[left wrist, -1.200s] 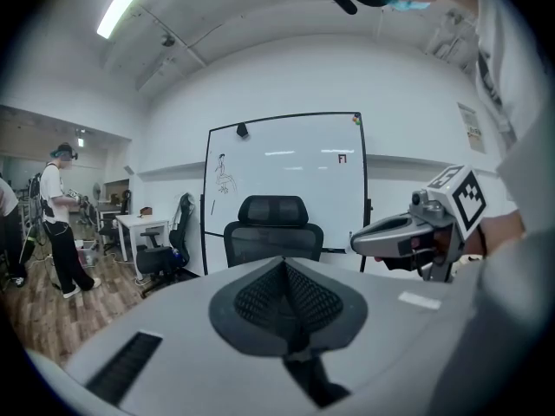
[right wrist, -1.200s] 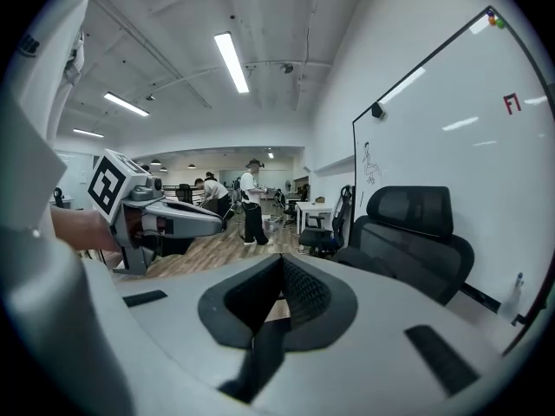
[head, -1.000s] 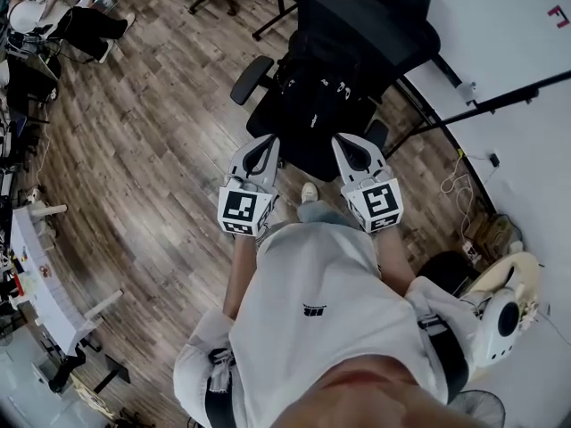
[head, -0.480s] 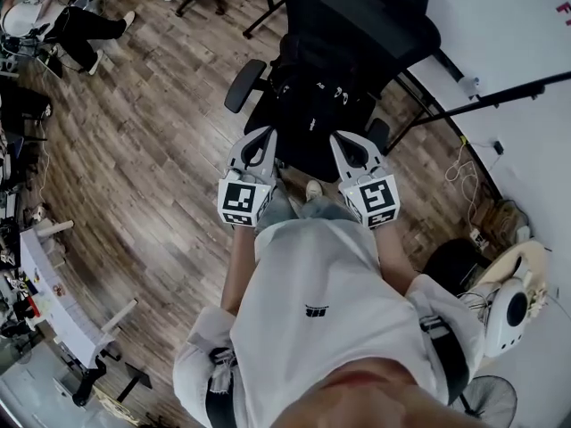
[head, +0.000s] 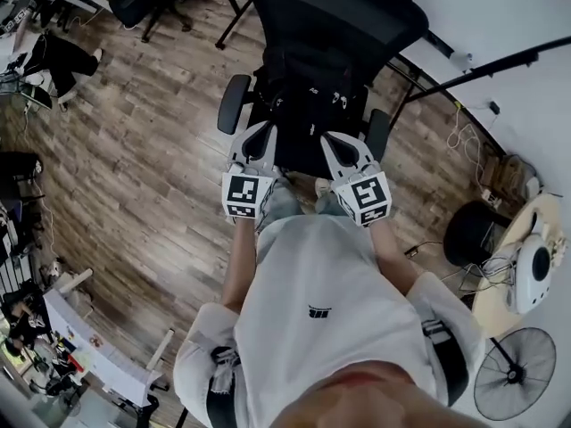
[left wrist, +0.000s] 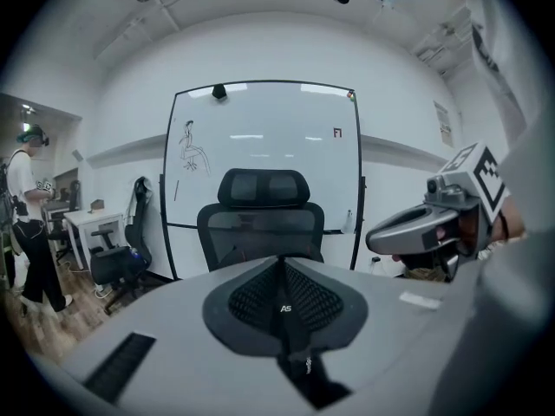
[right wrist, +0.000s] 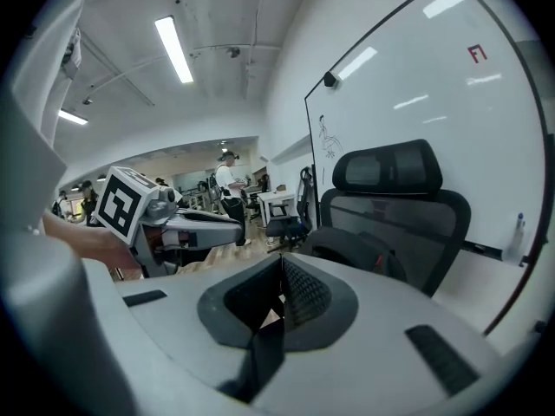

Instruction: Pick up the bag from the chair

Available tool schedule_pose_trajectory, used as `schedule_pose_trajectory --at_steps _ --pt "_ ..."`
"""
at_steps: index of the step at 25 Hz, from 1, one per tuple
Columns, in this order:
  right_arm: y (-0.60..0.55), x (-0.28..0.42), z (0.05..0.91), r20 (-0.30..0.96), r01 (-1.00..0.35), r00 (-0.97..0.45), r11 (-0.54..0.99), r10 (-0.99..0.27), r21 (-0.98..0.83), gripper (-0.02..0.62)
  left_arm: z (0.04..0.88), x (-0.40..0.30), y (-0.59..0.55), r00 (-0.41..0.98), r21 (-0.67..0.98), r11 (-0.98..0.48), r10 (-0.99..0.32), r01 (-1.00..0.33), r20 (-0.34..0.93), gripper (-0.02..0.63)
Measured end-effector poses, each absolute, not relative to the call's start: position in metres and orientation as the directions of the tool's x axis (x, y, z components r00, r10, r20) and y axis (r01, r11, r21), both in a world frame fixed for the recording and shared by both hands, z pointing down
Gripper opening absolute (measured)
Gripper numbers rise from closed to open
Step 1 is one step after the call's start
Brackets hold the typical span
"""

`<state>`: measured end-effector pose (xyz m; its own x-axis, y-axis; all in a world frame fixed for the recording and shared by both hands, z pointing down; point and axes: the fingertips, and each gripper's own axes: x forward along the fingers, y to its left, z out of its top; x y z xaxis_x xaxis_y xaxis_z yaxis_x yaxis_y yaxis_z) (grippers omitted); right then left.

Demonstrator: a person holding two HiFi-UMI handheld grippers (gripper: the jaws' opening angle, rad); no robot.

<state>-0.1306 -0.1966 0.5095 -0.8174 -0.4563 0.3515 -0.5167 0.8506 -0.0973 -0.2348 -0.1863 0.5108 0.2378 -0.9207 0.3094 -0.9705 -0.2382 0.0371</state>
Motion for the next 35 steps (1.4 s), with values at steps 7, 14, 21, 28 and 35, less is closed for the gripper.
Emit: schedule_pose_trajectory --at_steps 7,14,21,28,35 --pt "-0.209 -0.143 0.548 0.438 -0.671 -0.694 0.734 -0.571 -0.106 0.033 0.552 -0.262 -0.212 0.36 0.053 -0.368 -0.854 -0.928 0.375 0.011" --pt "-0.236 -0.124 0.581 0.501 -0.827 -0.523 0.554 -0.689 -0.101 0.067 0.595 -0.281 -0.235 0.445 0.061 -0.468 -0.783 -0.882 0.435 0.043" --pt "-0.272 -0.097 0.616 0.548 -0.886 -0.416 0.459 -0.725 -0.065 0.087 0.628 -0.284 -0.254 0.466 0.075 -0.497 -0.737 -0.864 0.489 0.094" --pt "-0.287 -0.079 0.654 0.611 -0.868 -0.406 0.496 -0.68 -0.024 0.137 0.641 -0.286 -0.279 0.427 0.082 -0.452 -0.746 -0.888 0.511 0.107" --pt "-0.311 -0.079 0.688 0.634 -0.843 -0.433 0.538 -0.64 -0.033 0.208 0.667 -0.289 -0.306 0.393 0.08 -0.422 -0.736 -0.903 0.551 0.137"
